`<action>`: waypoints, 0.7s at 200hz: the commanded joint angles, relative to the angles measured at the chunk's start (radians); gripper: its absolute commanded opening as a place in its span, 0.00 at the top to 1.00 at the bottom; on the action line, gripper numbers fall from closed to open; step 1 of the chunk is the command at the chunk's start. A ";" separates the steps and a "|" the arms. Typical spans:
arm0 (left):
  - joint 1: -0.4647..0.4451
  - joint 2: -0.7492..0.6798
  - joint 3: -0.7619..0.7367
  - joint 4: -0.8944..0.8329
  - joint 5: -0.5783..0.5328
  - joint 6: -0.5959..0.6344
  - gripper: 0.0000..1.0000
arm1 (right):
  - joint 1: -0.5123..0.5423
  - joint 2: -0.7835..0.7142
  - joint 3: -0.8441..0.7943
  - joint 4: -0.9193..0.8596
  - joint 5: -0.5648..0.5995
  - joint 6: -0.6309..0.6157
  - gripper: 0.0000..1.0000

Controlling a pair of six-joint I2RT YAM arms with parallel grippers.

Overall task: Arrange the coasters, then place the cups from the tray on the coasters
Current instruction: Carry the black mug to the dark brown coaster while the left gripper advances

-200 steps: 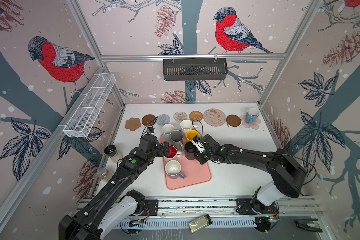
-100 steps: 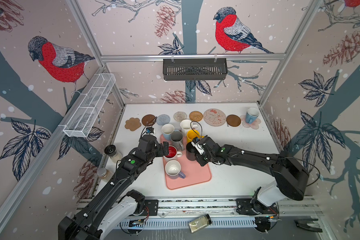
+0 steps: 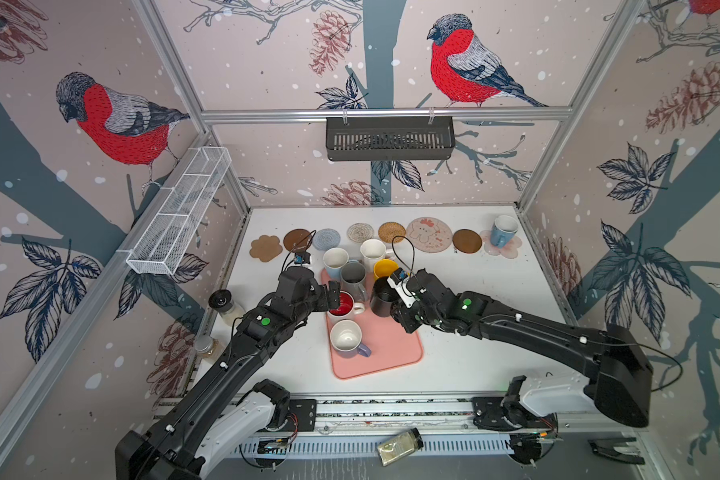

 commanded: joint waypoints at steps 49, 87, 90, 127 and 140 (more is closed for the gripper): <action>-0.086 0.198 0.173 0.063 0.034 -0.005 0.03 | -0.219 -0.030 0.111 -0.072 0.097 0.148 0.96; -0.098 0.374 0.303 0.121 0.073 -0.001 0.03 | -0.364 -0.003 0.143 -0.037 0.119 0.150 0.97; -0.098 0.387 0.314 0.125 0.073 0.001 0.03 | -0.376 0.002 0.145 -0.034 0.122 0.151 0.97; -0.101 0.561 0.454 0.173 0.105 0.004 0.03 | -0.532 0.096 0.191 -0.004 0.144 0.125 0.98; -0.102 0.616 0.495 0.201 0.125 -0.003 0.03 | -0.570 0.155 0.226 -0.006 0.174 0.109 0.98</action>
